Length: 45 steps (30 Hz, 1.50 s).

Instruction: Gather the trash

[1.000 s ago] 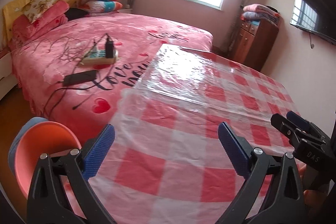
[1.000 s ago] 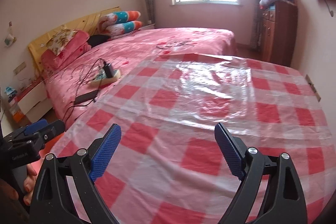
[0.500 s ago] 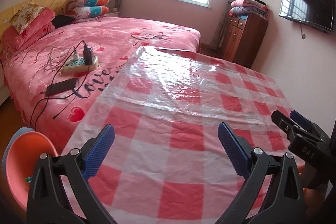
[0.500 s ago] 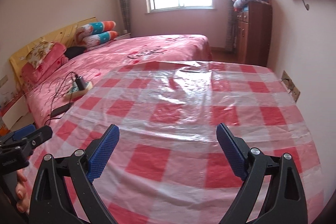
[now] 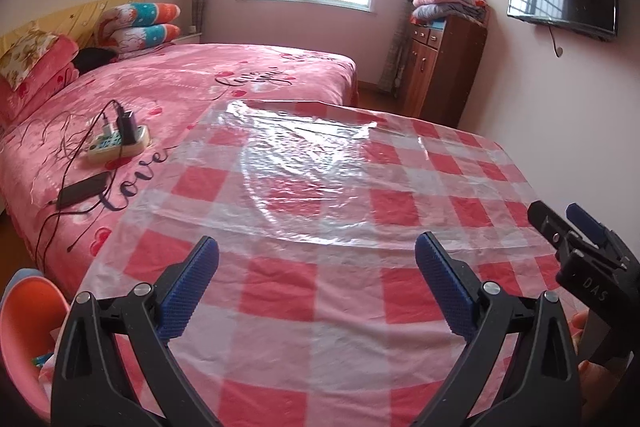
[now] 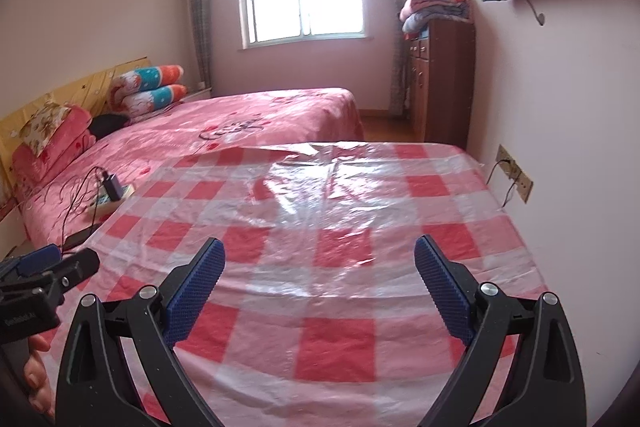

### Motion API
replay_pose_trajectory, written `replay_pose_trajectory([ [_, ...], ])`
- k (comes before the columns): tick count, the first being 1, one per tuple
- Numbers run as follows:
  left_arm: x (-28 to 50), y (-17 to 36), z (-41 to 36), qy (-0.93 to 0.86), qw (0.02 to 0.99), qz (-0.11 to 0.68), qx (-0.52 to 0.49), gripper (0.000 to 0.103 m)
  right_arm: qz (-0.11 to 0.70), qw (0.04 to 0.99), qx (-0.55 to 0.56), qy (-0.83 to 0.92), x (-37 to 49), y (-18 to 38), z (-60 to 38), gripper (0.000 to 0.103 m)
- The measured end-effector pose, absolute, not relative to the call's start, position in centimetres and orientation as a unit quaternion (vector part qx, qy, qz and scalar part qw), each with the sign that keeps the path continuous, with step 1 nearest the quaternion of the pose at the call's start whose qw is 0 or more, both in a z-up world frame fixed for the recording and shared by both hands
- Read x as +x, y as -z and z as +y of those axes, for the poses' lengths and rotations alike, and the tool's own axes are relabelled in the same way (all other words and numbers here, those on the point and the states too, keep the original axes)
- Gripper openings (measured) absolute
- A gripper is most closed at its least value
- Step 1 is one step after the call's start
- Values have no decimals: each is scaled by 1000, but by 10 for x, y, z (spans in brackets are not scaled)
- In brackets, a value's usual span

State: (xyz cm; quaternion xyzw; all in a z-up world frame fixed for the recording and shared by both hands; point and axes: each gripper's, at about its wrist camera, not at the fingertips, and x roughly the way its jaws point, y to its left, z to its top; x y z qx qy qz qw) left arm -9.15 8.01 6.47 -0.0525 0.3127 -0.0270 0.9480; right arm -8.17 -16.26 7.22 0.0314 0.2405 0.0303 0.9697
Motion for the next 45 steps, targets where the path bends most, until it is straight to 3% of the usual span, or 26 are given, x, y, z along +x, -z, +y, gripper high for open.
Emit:
replay_pose_trajectory([
  [18,-71,-65,26,10,947,321,-21,99,219,975,50,3,-86,-77,-204,94],
  [45,-75,-72,15,4,953,303,-3,99,214,975,53,-7,-90,-78,-205,95],
])
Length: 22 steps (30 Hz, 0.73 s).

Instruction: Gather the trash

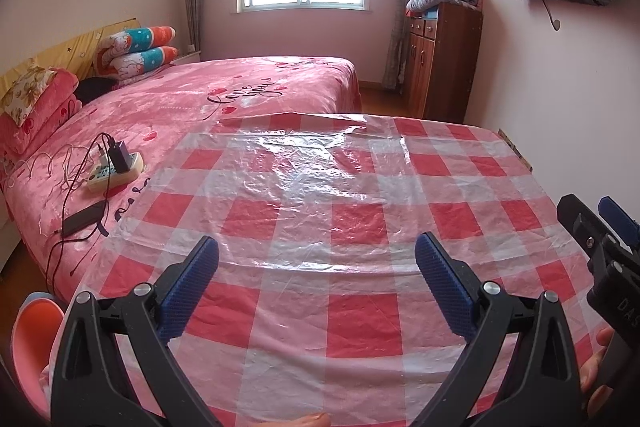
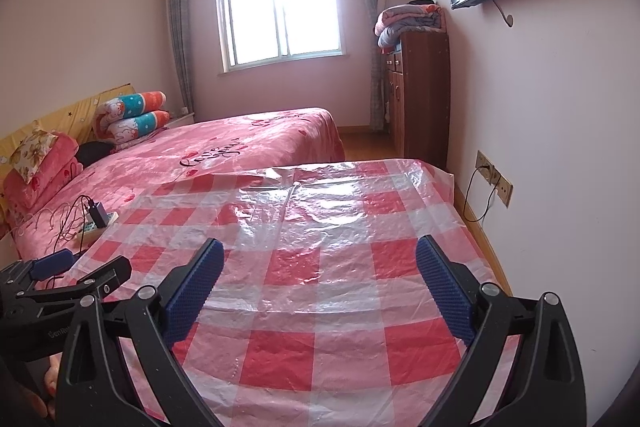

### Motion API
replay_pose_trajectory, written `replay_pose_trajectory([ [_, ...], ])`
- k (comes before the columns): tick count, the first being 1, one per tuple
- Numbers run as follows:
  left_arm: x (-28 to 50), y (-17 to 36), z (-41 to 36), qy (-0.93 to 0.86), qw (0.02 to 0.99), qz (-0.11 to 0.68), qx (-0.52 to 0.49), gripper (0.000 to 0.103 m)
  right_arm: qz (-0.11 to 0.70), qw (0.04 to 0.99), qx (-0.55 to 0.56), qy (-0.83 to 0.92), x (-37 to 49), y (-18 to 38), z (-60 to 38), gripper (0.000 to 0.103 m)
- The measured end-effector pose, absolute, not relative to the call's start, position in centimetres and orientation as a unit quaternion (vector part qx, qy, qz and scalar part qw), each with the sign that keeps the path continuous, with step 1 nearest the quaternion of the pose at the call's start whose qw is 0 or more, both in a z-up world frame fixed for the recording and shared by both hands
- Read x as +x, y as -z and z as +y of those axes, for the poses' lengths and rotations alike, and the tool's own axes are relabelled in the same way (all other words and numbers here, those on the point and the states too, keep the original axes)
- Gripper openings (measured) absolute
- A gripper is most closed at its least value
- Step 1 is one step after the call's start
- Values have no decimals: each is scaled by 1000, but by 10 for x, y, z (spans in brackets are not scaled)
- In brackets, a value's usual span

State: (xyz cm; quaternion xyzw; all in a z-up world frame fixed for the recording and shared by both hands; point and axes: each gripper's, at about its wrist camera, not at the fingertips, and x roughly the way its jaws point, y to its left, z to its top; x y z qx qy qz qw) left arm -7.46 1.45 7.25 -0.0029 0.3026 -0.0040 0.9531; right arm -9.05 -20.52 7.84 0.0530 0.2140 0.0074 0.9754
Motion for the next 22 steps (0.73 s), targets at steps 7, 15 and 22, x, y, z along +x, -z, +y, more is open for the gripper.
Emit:
replay_pose_trajectory([
  [7,-75,-69,14,5,952,305,-1,99,228,972,56,-10,-85,-74,-205,95],
  [15,-60,-43,12,12,937,349,8,99,275,960,59,-1,-70,-60,-209,95],
  [22,-40,-14,3,18,911,411,19,99,366,930,32,5,-42,-31,-200,95],
])
